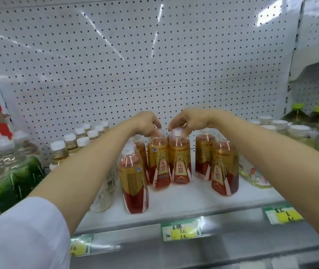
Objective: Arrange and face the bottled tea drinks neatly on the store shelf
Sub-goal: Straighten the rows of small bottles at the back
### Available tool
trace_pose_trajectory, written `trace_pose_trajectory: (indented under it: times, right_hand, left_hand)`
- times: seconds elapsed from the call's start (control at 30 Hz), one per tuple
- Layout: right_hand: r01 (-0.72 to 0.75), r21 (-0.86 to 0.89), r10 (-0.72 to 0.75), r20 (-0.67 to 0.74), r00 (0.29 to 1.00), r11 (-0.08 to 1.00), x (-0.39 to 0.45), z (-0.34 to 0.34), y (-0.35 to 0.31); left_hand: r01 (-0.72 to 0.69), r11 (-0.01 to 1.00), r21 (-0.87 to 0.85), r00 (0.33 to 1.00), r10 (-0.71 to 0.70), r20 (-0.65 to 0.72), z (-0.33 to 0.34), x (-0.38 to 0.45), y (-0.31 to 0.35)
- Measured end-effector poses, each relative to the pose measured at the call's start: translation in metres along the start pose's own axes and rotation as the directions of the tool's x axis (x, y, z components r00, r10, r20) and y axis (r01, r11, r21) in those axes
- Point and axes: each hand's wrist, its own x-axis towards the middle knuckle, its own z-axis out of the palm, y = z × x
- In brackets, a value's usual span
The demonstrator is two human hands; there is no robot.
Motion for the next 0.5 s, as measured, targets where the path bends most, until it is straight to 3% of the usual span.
trace_pose_trajectory:
  times: [0.27,0.37,0.5]
  right_hand:
    - [-0.083,-0.154,0.065,-0.119,0.991,0.985,-0.002,0.022,-0.006]
    - [-0.111,-0.217,0.064,-0.213,0.975,0.97,-0.001,0.036,-0.009]
    - [-0.091,-0.225,0.027,-0.273,0.962,0.97,0.004,0.043,-0.004]
  left_hand:
    - [-0.025,0.997,0.078,0.999,0.027,-0.027,0.014,0.011,-0.001]
    - [-0.027,0.985,0.169,1.0,0.025,0.014,0.016,0.014,-0.003]
    - [-0.032,0.964,0.265,0.998,0.044,-0.041,0.028,0.022,-0.004]
